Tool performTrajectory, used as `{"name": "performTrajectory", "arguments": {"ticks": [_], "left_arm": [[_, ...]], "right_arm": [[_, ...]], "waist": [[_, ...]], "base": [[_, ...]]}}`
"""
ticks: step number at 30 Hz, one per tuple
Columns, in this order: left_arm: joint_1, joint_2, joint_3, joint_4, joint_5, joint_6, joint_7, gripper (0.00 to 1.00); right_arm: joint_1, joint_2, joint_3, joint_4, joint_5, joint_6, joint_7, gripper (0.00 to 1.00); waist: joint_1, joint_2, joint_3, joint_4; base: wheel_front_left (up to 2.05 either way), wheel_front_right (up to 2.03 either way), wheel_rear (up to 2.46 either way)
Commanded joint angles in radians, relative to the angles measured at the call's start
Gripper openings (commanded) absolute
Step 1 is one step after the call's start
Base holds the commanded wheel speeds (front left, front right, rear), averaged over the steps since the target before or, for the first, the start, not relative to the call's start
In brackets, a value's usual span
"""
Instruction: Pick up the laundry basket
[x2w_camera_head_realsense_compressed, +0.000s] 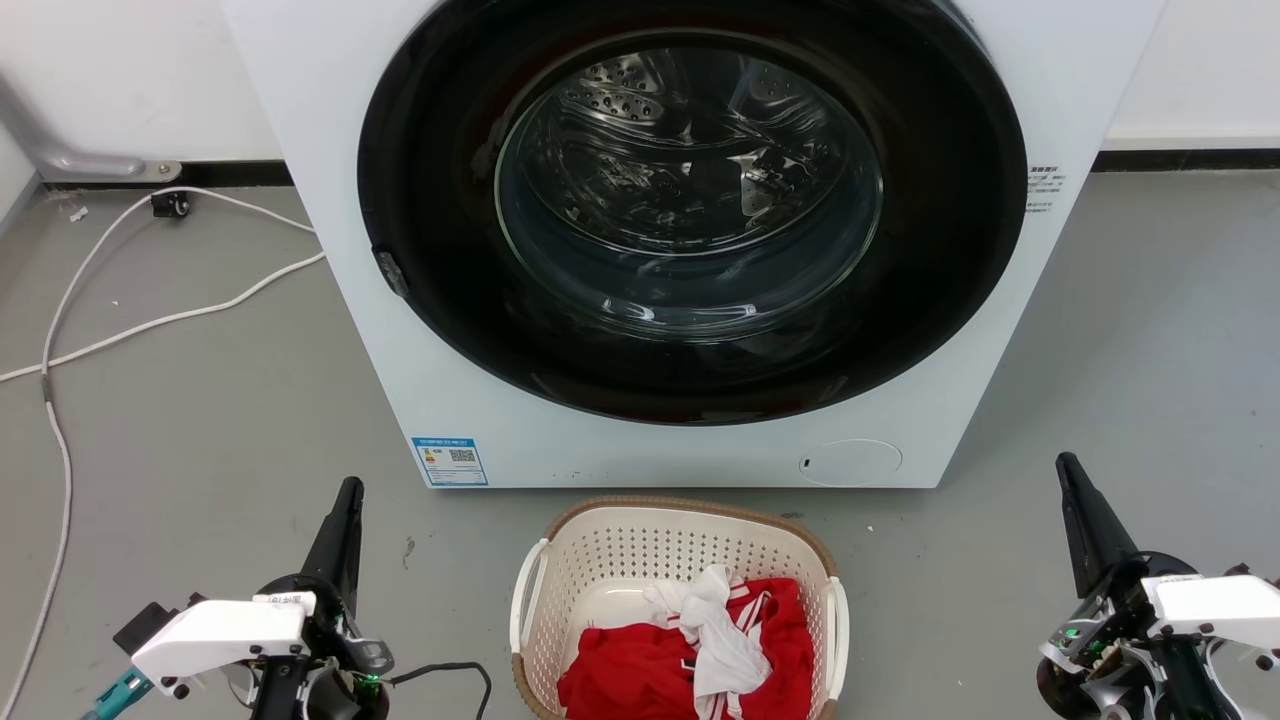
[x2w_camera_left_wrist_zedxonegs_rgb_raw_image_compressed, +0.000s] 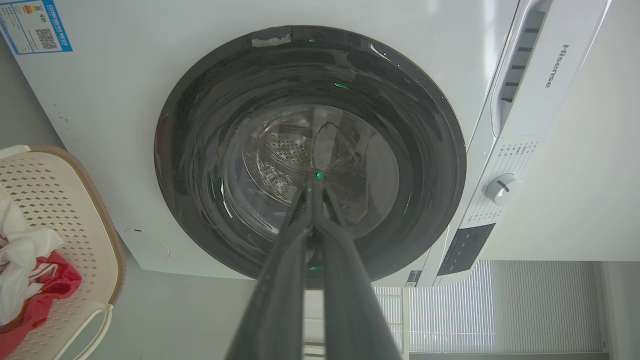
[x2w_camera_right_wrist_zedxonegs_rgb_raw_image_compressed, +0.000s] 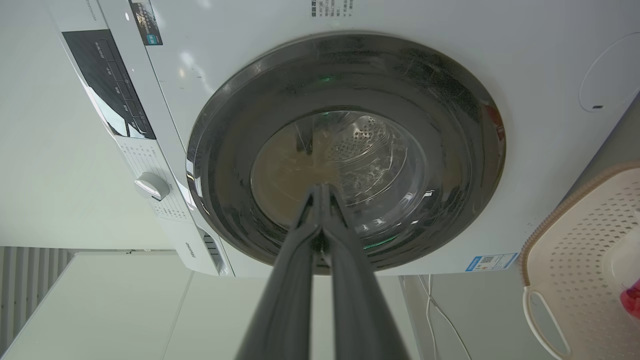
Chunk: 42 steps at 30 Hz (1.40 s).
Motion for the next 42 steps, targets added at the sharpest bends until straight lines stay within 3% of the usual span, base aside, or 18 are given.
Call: {"name": "performTrajectory", "arguments": {"ticks": [1, 42], "left_arm": [[-0.01, 0.0, 0.003, 0.001, 0.007, -0.003, 0.005, 0.0], [-0.011, -0.004, 0.008, 0.001, 0.009, -0.003, 0.007, 0.0]], "right_arm": [[-0.015, 0.003, -0.001, 0.001, -0.003, 0.0, 0.003, 0.0], [-0.014, 0.008, -0.008, 0.002, -0.01, 0.0, 0.008, 0.0]], "waist": [[0.0, -0.0001, 0.0, 0.0], [0.0, -0.0001, 0.0, 0.0]], "base": [[0.0, 0.0, 0.0], [0.0, 0.0, 0.0]]}}
